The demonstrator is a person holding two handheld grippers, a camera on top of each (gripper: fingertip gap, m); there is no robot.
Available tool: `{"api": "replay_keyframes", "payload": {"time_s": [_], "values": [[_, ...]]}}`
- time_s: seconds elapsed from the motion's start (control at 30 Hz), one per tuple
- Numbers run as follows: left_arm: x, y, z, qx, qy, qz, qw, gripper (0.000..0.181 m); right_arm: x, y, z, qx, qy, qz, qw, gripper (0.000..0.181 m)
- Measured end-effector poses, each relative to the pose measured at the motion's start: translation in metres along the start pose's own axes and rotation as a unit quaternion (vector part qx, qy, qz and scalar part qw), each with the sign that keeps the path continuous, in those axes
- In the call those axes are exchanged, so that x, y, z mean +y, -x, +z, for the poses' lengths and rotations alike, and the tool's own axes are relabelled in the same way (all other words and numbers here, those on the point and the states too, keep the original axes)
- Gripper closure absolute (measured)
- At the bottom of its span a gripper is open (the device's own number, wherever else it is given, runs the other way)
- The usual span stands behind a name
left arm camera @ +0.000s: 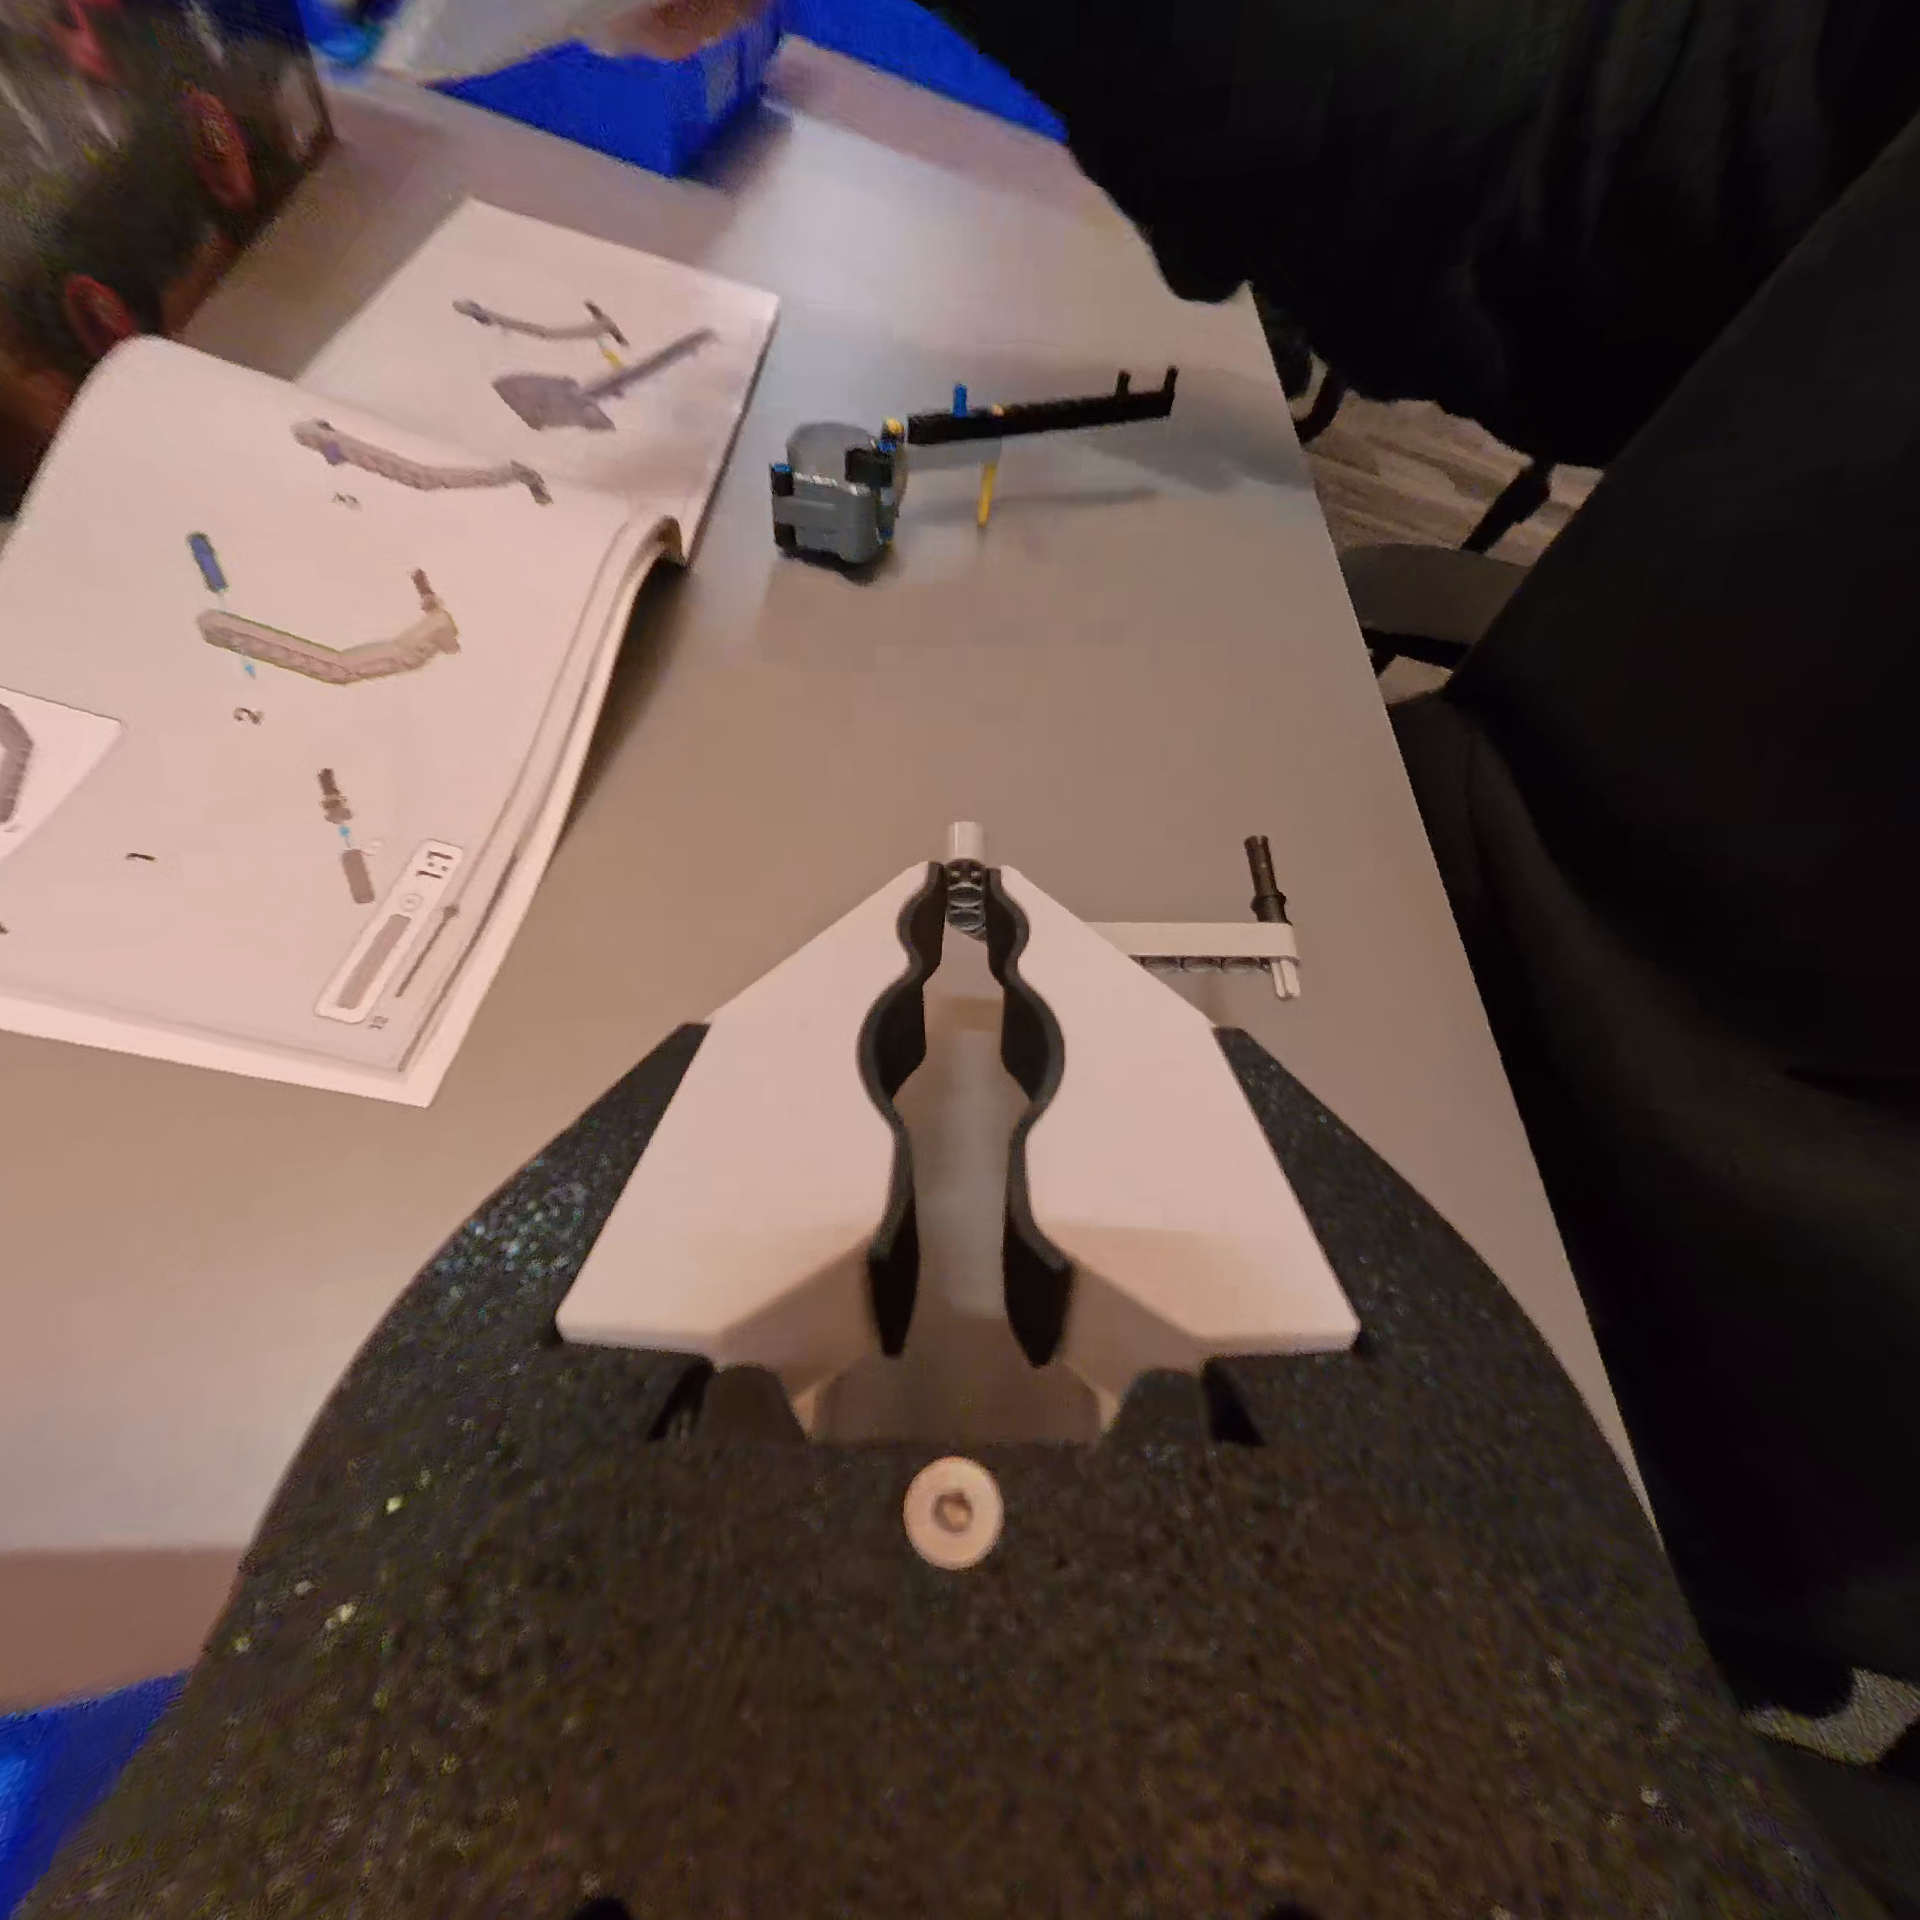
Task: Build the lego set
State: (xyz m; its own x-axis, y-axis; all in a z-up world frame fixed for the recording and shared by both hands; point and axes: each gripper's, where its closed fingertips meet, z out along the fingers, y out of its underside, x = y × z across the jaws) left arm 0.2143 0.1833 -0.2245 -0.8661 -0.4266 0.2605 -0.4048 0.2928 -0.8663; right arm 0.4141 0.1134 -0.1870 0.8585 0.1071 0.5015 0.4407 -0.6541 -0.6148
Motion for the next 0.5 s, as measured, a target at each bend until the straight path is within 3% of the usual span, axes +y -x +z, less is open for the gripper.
{"api": "replay_keyframes", "payload": {"time_s": [0.07, 0.13, 0.23, 0.3, 0.5], "values": [[-0.008, 0.003, -0.002, -0.012, -0.021, 0.0, 1.0, 0.176, -0.049, 0.036, -0.025, -0.019, -0.029, -0.021, 0.999, 0.178], [-0.017, 0.004, -0.005, -0.016, -0.046, -0.001, 0.999, 0.176, -0.091, 0.068, -0.04, 0.015, -0.062, -0.068, 0.996, 0.178], [-0.023, 0.005, -0.007, -0.014, -0.066, -0.012, 0.998, 0.176, -0.13, 0.117, -0.043, 0.041, -0.115, -0.086, 0.989, 0.178], [-0.019, 0.006, -0.008, -0.016, -0.059, -0.018, 0.998, 0.176, -0.137, 0.136, -0.032, 0.046, -0.143, -0.057, 0.987, 0.178], [-0.003, 0.006, -0.007, -0.008, -0.017, -0.026, 0.999, 0.176, -0.12, 0.167, 0.004, -0.005, -0.181, 0.042, 0.983, 0.178]]}}
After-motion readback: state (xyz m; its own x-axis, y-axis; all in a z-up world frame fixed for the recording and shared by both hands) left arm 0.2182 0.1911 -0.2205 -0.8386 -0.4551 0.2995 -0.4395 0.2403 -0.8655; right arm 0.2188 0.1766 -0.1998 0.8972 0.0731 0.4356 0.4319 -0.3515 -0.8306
